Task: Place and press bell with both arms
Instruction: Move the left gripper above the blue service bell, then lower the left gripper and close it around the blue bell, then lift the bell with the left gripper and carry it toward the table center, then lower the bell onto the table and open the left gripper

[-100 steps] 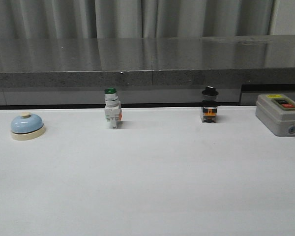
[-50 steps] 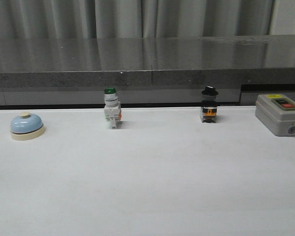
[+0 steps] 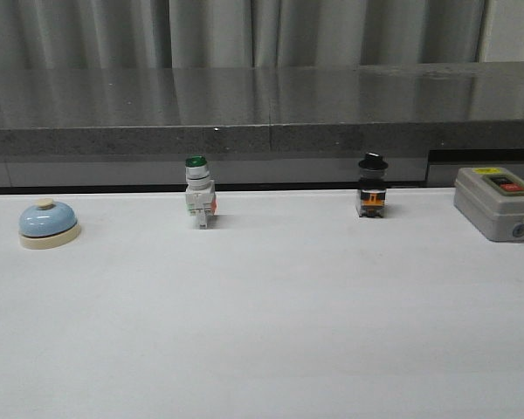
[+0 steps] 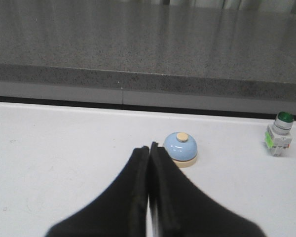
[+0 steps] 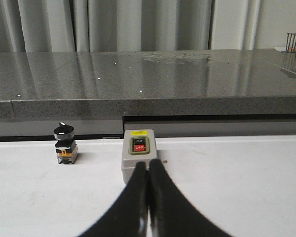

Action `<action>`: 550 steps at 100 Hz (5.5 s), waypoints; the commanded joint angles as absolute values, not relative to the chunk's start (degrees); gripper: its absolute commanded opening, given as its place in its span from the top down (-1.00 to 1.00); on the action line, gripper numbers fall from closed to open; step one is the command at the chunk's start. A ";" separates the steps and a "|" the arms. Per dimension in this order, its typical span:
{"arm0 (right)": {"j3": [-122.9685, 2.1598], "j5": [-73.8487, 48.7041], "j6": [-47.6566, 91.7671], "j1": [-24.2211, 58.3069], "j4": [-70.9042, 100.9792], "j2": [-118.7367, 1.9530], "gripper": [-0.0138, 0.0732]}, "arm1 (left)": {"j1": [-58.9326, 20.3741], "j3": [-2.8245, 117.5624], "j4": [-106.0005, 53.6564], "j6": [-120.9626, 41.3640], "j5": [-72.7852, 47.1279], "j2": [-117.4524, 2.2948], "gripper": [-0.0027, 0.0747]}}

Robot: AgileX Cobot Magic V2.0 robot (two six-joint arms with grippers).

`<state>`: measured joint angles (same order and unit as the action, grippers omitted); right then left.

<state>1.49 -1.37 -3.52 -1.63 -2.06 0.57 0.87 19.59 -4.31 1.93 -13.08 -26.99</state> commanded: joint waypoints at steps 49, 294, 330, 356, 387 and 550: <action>0.70 3.29 -3.43 -1.83 -2.77 1.62 0.82 | 0.62 50.30 -4.64 0.00 -31.02 -65.40 0.86; 0.70 3.29 -3.43 -1.83 -2.77 1.62 0.82 | -5.59 93.04 -6.83 0.81 -48.89 -111.16 0.31; 0.70 3.29 -3.43 -1.83 -2.77 1.62 0.82 | -14.16 93.04 -6.83 0.45 -50.36 -102.56 0.31; 0.70 3.29 -3.43 -1.83 -2.77 1.62 0.82 | -25.14 93.04 -6.83 -0.91 -49.84 -102.86 0.31; 0.70 3.29 -3.43 -1.83 -2.77 1.62 0.82 | -36.09 93.04 -7.19 -0.91 -46.98 -108.30 0.31; 0.70 3.29 -3.43 -1.83 -2.77 1.62 0.82 | -39.13 98.01 1.39 7.03 -51.02 -110.04 0.95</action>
